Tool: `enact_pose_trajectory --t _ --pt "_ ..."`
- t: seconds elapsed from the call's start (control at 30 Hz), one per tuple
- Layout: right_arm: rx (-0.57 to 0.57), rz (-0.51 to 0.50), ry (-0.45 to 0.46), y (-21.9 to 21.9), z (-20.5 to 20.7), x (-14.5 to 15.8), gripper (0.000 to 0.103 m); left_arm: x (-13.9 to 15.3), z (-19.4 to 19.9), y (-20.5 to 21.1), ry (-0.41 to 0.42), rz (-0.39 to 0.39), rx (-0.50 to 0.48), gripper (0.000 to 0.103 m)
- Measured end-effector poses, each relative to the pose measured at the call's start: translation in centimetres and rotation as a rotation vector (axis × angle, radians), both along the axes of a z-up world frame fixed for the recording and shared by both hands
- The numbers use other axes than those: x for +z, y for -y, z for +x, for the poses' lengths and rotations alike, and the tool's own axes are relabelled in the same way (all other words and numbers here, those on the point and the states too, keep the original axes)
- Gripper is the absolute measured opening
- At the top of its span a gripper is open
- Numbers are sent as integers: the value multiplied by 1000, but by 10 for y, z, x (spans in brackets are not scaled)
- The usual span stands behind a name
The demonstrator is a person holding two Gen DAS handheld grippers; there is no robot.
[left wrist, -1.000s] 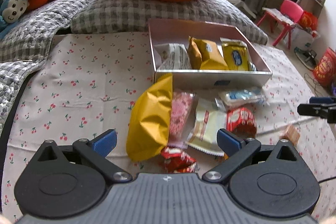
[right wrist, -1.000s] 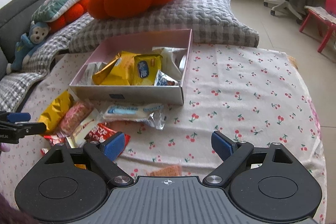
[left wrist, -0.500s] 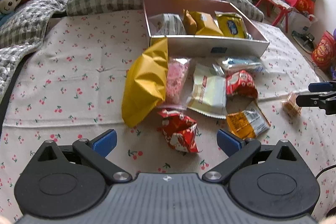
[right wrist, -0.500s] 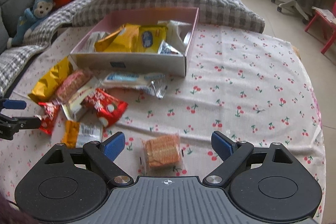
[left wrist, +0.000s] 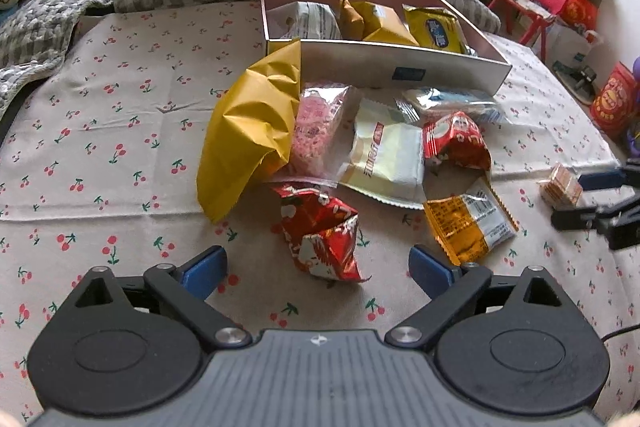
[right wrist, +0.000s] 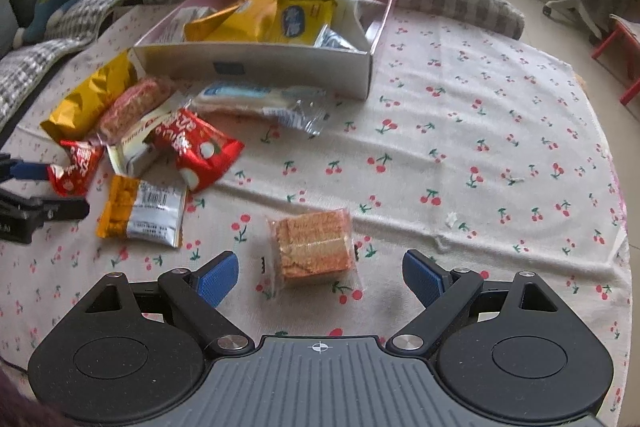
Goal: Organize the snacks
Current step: 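Move both open tools back over the remaining snacks on the sheet, then grasp the red candy bag with the left tool while the right grasps the wafer cake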
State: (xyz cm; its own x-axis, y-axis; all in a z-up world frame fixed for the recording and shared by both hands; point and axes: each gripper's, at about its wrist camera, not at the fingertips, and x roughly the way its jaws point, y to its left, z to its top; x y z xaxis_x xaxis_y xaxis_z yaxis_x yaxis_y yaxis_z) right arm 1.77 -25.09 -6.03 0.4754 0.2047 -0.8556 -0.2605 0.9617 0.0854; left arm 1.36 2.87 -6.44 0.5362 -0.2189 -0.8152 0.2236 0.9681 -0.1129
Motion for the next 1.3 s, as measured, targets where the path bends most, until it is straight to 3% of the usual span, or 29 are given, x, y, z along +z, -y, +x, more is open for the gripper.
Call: enact_pose_trajectory --t 0.5,0.83,1.03,1.2,1.3 --pt "54 -28 28 -7 4 -11 98 0 6 -2 20 -49 -30 72" --pt "70 -32 42 -8 3 -10 96 4 8 -5 -6 -77 1 39" --pt "81 -21 48 -10 2 -6 80 6 6 -4 -19 -73 -10 33" --pt "107 -6 53 -14 1 -1 45 8 4 -4 -38 -85 -17 33" --pt "101 -4 44 -14 1 0 42 11 1 -3 -41 -88 -24 33"
